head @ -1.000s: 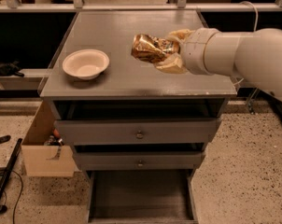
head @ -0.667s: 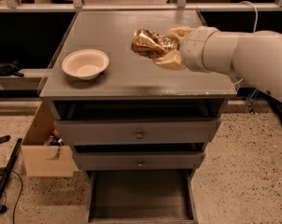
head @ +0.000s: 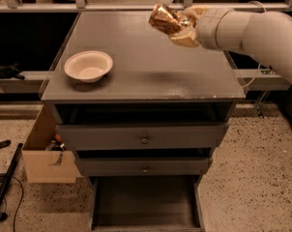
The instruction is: Pick orange can from bottom drawer and place on counter
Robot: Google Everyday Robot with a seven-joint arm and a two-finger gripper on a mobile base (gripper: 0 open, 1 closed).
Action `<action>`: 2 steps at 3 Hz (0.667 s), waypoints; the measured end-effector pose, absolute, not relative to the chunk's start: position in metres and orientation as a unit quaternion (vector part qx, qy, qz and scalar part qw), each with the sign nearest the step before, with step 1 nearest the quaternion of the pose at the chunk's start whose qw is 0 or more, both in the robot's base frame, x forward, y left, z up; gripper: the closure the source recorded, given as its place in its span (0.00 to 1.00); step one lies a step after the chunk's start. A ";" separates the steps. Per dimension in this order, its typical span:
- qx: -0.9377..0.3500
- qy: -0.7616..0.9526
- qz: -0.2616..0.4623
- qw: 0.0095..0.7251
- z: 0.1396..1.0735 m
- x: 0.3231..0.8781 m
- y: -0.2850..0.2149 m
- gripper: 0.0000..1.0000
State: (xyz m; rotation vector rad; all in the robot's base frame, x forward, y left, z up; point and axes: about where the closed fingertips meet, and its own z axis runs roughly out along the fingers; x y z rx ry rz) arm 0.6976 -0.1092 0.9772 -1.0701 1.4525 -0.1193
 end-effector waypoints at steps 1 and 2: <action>-0.444 0.643 -0.070 0.621 0.984 0.727 -0.135 1.00; -0.437 0.663 -0.074 0.604 0.964 0.730 -0.154 1.00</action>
Offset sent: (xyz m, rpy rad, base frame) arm 0.0215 -0.0720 -0.0717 -0.0440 0.1395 -0.1304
